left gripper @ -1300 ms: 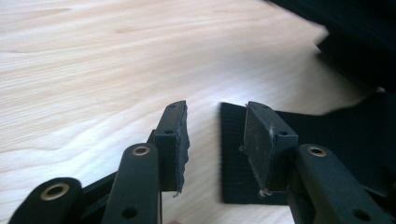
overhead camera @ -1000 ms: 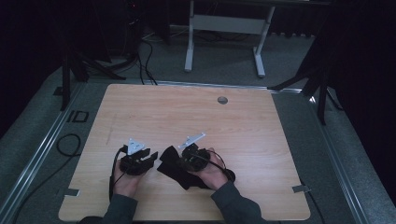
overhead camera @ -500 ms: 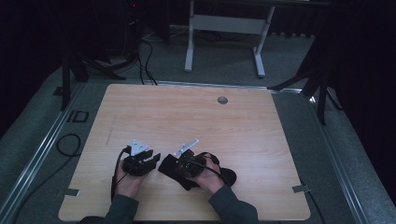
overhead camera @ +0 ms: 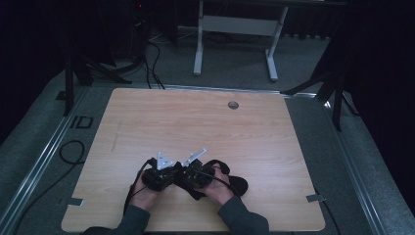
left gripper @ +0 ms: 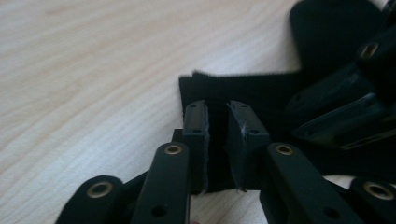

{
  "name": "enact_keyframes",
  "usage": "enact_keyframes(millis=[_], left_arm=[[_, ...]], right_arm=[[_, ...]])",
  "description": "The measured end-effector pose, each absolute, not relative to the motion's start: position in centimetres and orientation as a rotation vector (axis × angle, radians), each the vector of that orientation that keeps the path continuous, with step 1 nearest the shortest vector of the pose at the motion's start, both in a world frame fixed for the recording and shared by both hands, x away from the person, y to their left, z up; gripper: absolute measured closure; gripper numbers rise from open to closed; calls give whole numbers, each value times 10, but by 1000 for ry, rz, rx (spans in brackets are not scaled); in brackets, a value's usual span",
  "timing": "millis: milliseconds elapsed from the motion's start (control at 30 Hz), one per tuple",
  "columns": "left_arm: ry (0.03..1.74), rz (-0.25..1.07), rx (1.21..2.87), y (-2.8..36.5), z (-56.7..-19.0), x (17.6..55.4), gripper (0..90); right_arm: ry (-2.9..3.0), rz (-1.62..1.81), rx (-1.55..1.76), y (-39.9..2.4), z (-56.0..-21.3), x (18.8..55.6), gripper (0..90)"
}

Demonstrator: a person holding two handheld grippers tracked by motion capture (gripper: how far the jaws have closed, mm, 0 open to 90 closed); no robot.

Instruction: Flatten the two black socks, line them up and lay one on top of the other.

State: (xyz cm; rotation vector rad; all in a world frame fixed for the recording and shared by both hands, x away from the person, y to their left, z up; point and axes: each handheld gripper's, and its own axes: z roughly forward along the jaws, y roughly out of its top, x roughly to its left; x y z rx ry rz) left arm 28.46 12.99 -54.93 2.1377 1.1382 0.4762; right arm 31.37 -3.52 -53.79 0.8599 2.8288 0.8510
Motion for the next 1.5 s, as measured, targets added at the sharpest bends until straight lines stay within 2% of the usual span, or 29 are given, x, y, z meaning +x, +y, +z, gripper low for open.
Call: enact_keyframes(millis=[33,200,267,467,633,933,1000,1100,1133,1167,1233,1300,1500], left_arm=[[1130,493,2161,127,-550,285,806],[1126,483,2167,129,-550,286,809],[1123,485,2171,129,-550,286,809],[1123,484,2169,128,-551,285,806],[1120,484,2169,128,-551,285,805],[1118,486,2165,127,-552,284,797],[1120,486,2164,127,-552,284,797],[1119,489,2164,127,-552,284,798],[1119,489,2164,127,-552,284,798],[1118,488,2165,127,-552,284,798],[1119,486,2164,127,-552,284,798],[1120,486,2162,127,-552,284,797],[1119,490,2162,127,-553,284,799]], right_arm=[[2828,886,847,-38,-535,314,675],[2778,983,838,-49,-523,314,606],[2709,1027,876,-67,-510,319,582],[2568,1015,1040,-107,-499,337,581],[2476,928,1242,-145,-514,353,567],[2486,832,1317,-147,-543,360,569],[2481,826,1310,-145,-545,360,578],[2474,807,1279,-142,-545,358,684],[2474,807,1279,-142,-545,358,684],[2486,814,1263,-140,-545,356,758],[2478,821,1253,-139,-545,354,822],[2461,830,1238,-137,-545,350,849],[2445,885,1209,-142,-530,334,856]])
